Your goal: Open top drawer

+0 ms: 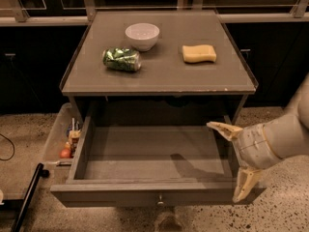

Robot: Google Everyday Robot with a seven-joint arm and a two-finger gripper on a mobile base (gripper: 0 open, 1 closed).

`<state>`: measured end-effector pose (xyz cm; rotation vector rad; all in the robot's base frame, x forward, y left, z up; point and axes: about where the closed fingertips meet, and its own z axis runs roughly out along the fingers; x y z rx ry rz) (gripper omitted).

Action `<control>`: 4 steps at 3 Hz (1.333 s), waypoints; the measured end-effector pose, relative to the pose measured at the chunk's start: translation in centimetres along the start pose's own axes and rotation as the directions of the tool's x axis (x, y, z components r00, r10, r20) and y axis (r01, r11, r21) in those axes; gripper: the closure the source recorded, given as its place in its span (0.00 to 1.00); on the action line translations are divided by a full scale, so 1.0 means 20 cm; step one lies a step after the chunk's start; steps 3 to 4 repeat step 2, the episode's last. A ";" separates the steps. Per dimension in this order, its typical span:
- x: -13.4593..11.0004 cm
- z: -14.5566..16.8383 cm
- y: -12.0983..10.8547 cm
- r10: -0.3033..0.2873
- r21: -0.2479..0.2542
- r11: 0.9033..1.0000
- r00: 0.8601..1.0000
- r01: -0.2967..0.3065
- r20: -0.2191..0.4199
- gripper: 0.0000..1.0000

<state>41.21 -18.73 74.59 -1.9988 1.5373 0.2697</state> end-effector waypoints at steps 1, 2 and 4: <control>-0.03 -0.19 -0.17 -0.028 0.024 0.999 0.999 0.028 -0.033 0.00; -0.04 -0.22 -0.20 -0.034 0.038 0.999 0.999 0.036 -0.034 0.00; -0.04 -0.22 -0.20 -0.034 0.038 0.999 0.999 0.036 -0.034 0.00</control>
Offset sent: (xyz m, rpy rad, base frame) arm 0.0182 -0.0098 0.0366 -0.0242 -0.0332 0.0000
